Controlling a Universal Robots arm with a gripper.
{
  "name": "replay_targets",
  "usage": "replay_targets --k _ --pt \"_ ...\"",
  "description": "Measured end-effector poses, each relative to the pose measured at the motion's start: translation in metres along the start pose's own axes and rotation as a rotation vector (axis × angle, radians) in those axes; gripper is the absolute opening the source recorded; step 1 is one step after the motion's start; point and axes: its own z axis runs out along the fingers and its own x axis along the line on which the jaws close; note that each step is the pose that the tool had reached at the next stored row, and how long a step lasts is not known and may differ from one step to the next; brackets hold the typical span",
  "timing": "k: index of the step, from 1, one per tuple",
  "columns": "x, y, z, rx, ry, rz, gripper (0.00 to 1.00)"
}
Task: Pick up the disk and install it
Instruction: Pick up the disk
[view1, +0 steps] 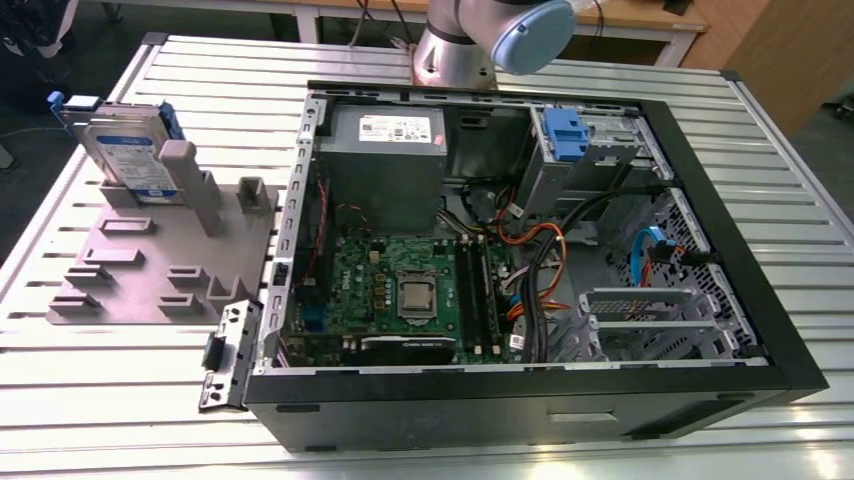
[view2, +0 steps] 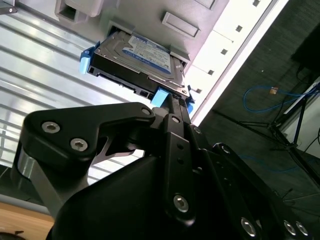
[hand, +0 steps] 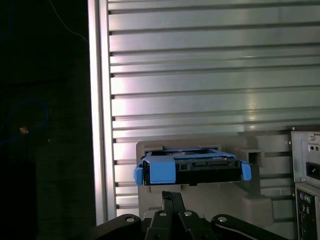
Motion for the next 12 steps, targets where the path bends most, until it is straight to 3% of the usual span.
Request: replay_targets --k 12 --pt "0.0 0.0 0.0 -0.0001 0.0019 -0.045 0.11"
